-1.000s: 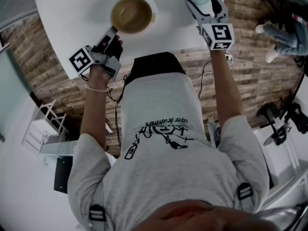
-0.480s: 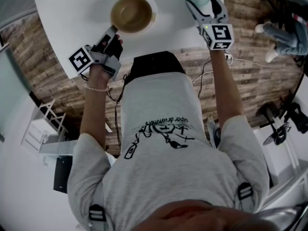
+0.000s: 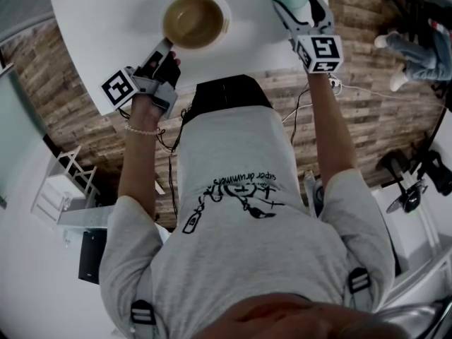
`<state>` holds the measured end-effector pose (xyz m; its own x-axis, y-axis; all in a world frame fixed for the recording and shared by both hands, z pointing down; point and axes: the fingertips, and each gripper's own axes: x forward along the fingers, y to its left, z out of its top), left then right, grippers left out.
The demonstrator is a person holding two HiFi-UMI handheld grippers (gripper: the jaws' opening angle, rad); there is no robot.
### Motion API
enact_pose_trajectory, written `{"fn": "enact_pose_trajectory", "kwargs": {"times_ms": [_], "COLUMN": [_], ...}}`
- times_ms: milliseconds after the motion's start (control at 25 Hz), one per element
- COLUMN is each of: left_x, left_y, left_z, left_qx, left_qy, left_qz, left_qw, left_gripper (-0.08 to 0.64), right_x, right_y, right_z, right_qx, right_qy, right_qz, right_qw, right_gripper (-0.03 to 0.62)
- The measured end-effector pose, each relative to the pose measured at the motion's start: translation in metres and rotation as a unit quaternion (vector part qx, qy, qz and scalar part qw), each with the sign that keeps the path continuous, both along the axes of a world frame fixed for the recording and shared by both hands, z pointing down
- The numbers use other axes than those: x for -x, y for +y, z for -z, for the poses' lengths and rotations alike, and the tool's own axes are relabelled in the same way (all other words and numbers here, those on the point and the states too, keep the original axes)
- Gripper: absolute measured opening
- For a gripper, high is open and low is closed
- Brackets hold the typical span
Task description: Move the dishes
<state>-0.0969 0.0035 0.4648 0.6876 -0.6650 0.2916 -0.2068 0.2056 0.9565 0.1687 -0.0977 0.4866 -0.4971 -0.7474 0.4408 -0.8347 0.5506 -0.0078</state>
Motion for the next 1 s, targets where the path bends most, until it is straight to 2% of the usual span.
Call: {"fn": "enact_pose_trajectory", "kwargs": {"times_ms": [240,600,880,1000], "left_x": [0.001,0.000,-0.001,-0.001], "left_y": [0.000,-0.001,-0.003,-0.003], "left_z": [-0.001,0.000,0.003,0.004], "left_qx": [0.000,0.001,-0.007,-0.008], "left_qy": [0.001,0.004,0.008,0.011], "left_qz": [0.001,0.001,0.001,0.003], "left_qw": [1.0000,1.0000,0.9999,0.9999], "left_gripper": [0.015,0.015,0.015,0.015], "right_x": [0.001,0.000,-0.002,-0.003], "right_y": [0.000,-0.003,-0.001,0.001], "right_z": [-0.003,0.010,0.036,0.055], "right_qx": [0.015,0.007,-0.006,-0.003], "right_qy": [-0.019,-0.023,-0.023,-0.041], "right_qz": [-0.005,-0.009,0.001,0.002], "right_qw": [1.000,1.000,1.000,0.999], "right_gripper": [0.367,0.367,0.367,0.365]}}
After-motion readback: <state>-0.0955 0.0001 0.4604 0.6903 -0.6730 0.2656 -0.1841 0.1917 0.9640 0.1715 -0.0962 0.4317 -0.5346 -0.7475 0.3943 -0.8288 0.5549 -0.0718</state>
